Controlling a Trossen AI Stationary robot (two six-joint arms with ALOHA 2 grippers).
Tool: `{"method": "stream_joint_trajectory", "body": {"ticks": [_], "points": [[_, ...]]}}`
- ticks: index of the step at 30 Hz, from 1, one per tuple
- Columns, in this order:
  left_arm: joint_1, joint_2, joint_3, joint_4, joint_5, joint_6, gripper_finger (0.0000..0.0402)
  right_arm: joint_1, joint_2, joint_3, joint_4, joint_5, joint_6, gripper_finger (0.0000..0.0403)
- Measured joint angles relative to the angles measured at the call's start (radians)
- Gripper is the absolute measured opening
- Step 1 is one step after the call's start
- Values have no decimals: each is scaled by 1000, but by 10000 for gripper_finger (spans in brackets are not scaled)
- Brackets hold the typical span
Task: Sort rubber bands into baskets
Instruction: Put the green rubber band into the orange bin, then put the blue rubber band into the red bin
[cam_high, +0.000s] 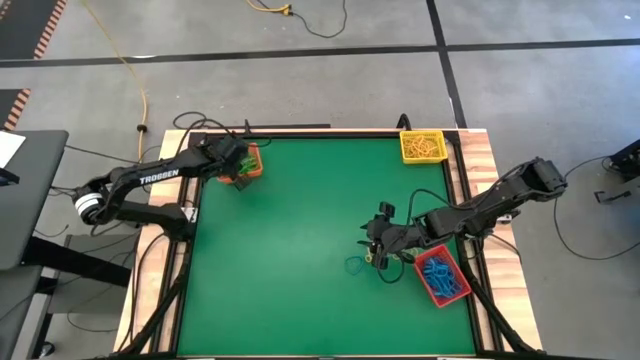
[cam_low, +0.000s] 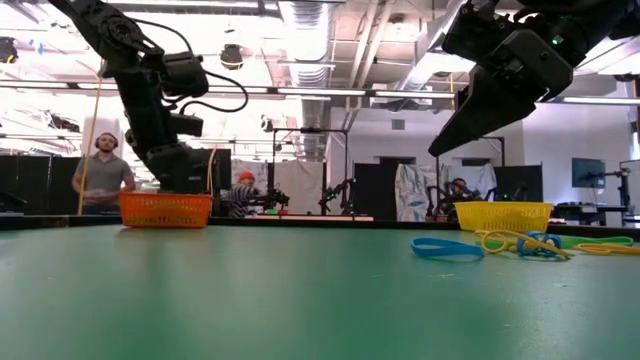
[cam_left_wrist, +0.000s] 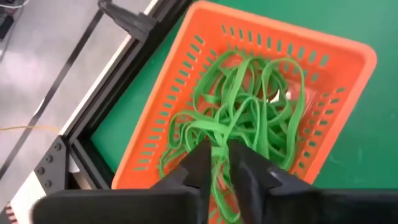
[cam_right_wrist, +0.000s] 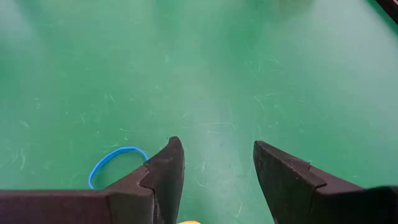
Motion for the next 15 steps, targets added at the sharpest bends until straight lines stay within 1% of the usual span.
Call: {"method": "stream_joint_trajectory", "body": {"ticks": [3, 7, 10, 13, 15], "points": [[0, 0, 0, 23, -3, -7, 74, 0, 0, 0, 0, 0, 0, 219], [0, 0, 0, 48, -50, -16, 121, 0, 0, 0, -1, 0, -2, 219], [0, 0, 0, 64, -52, -21, 145, 0, 0, 0, -1, 0, -2, 219], [-9, -1, 0, 81, -5, -29, 157, 0, 0, 0, -2, 0, -2, 219], [-21, -1, 0, 101, 46, -41, 159, 0, 0, 0, -2, 0, -2, 219]]}}
